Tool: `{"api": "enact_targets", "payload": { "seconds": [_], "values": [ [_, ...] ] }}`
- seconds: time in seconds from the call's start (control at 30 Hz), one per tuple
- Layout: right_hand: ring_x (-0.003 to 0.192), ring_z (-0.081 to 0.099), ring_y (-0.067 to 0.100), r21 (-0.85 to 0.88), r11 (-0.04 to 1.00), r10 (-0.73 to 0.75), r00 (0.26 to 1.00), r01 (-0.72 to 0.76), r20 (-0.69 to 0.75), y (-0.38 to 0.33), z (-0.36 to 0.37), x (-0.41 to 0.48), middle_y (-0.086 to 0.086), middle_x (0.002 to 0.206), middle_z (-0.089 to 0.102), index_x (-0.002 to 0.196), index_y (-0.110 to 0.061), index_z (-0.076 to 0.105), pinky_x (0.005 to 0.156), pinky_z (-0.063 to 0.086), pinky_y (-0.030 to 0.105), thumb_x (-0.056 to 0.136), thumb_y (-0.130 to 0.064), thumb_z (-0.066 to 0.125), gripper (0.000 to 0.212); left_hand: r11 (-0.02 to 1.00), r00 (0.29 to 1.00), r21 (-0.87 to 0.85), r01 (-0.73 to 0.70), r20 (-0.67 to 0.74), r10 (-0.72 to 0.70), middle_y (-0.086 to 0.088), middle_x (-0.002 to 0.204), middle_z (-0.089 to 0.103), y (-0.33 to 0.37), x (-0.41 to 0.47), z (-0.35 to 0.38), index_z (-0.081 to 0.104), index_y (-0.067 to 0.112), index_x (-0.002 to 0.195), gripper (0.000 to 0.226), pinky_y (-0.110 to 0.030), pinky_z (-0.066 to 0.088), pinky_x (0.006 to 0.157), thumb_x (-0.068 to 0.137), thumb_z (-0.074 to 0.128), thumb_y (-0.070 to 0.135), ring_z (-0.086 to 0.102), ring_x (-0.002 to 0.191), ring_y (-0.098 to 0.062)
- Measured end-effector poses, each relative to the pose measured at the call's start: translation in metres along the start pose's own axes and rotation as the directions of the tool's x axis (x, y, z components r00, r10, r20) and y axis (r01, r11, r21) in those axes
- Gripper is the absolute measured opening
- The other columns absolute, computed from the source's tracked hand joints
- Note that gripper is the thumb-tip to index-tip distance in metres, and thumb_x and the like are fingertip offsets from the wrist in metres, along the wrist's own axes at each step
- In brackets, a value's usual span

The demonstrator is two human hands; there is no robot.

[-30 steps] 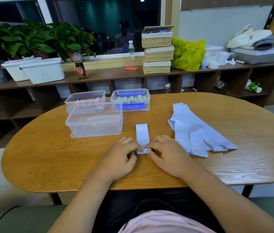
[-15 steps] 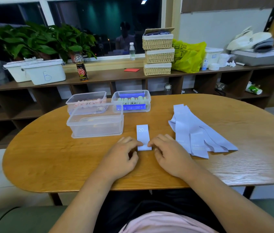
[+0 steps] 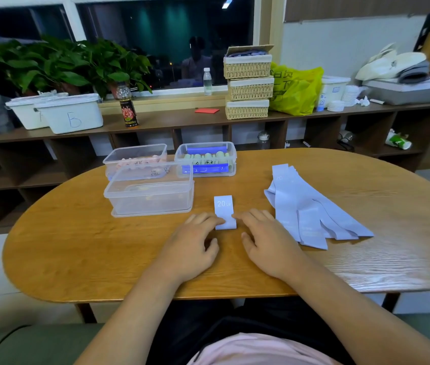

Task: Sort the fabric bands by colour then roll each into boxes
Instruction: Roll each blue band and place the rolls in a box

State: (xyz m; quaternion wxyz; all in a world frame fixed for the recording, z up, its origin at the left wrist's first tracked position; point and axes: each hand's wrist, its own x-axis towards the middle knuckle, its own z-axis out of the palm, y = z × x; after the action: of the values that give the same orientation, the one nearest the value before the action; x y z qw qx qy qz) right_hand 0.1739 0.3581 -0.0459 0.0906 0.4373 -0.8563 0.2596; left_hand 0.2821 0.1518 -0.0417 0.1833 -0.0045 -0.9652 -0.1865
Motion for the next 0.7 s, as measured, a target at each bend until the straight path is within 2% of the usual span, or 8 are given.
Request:
{"api": "enact_targets", "payload": {
  "seconds": [0.13, 0.27, 0.37, 0.47, 0.57, 0.7],
  "values": [
    [0.123, 0.046, 0.007, -0.001, 0.999, -0.043, 0.999, 0.043, -0.016, 0.001, 0.000, 0.000, -0.017, 0.132, 0.055, 0.138, -0.031, 0.058, 0.102, 0.049, 0.033, 0.101, -0.019, 0.054, 0.039, 1.000, 1.000, 0.004, -0.003, 0.002, 0.003, 0.023, 0.142, 0.051, 0.000, 0.001, 0.001, 0.055, 0.035, 0.146, 0.048, -0.028, 0.043, 0.109, 0.098, 0.057, 0.031, 0.043, 0.132, -0.001],
    [0.128, 0.044, 0.006, -0.033, 0.998, -0.057, 0.998, 0.058, 0.007, 0.003, 0.003, 0.001, -0.020, 0.137, 0.054, 0.139, -0.033, 0.057, 0.105, 0.048, 0.036, 0.102, -0.021, 0.050, 0.040, 1.000, 1.000, 0.014, 0.000, -0.012, 0.000, 0.020, 0.149, 0.048, 0.000, 0.002, 0.002, 0.049, 0.033, 0.153, 0.054, -0.029, 0.041, 0.115, 0.100, 0.056, 0.034, 0.040, 0.137, -0.001],
    [0.134, 0.042, 0.007, -0.042, 0.999, -0.032, 0.999, 0.033, 0.026, 0.004, 0.006, 0.003, -0.021, 0.146, 0.050, 0.146, -0.035, 0.053, 0.108, 0.047, 0.038, 0.102, -0.022, 0.050, 0.046, 1.000, 0.999, 0.025, -0.019, -0.037, 0.020, 0.019, 0.152, 0.045, 0.002, 0.002, 0.001, 0.047, 0.033, 0.153, 0.055, -0.029, 0.039, 0.117, 0.099, 0.056, 0.031, 0.037, 0.142, -0.001],
    [0.137, 0.040, 0.007, -0.030, 0.999, -0.018, 0.999, 0.020, 0.047, 0.004, 0.006, 0.005, -0.023, 0.151, 0.047, 0.152, -0.039, 0.045, 0.111, 0.045, 0.038, 0.102, -0.023, 0.049, 0.053, 0.996, 0.998, 0.059, -0.067, 0.003, 0.067, 0.023, 0.148, 0.047, 0.003, 0.002, 0.000, 0.048, 0.037, 0.152, 0.052, -0.028, 0.037, 0.118, 0.100, 0.053, 0.031, 0.037, 0.139, 0.002],
    [0.142, 0.038, 0.009, -0.037, 0.999, -0.008, 0.998, 0.010, 0.060, 0.004, 0.007, 0.005, -0.020, 0.157, 0.044, 0.157, -0.037, 0.040, 0.116, 0.042, 0.040, 0.103, -0.025, 0.048, 0.056, 0.995, 0.999, 0.089, -0.052, 0.008, 0.051, 0.022, 0.153, 0.045, 0.001, 0.006, 0.003, 0.045, 0.037, 0.154, 0.053, -0.030, 0.036, 0.119, 0.102, 0.050, 0.034, 0.036, 0.142, 0.001],
    [0.139, 0.043, 0.014, -0.029, 0.995, 0.091, 0.996, -0.092, -0.019, 0.006, 0.005, 0.006, -0.013, 0.153, 0.048, 0.154, -0.033, 0.042, 0.110, 0.044, 0.038, 0.101, -0.019, 0.051, 0.056, 0.992, 1.000, 0.126, -0.015, 0.004, 0.015, 0.014, 0.154, 0.048, -0.001, 0.017, 0.007, 0.049, 0.028, 0.154, 0.054, -0.037, 0.039, 0.119, 0.100, 0.051, 0.033, 0.039, 0.143, -0.008]
  ]
}}
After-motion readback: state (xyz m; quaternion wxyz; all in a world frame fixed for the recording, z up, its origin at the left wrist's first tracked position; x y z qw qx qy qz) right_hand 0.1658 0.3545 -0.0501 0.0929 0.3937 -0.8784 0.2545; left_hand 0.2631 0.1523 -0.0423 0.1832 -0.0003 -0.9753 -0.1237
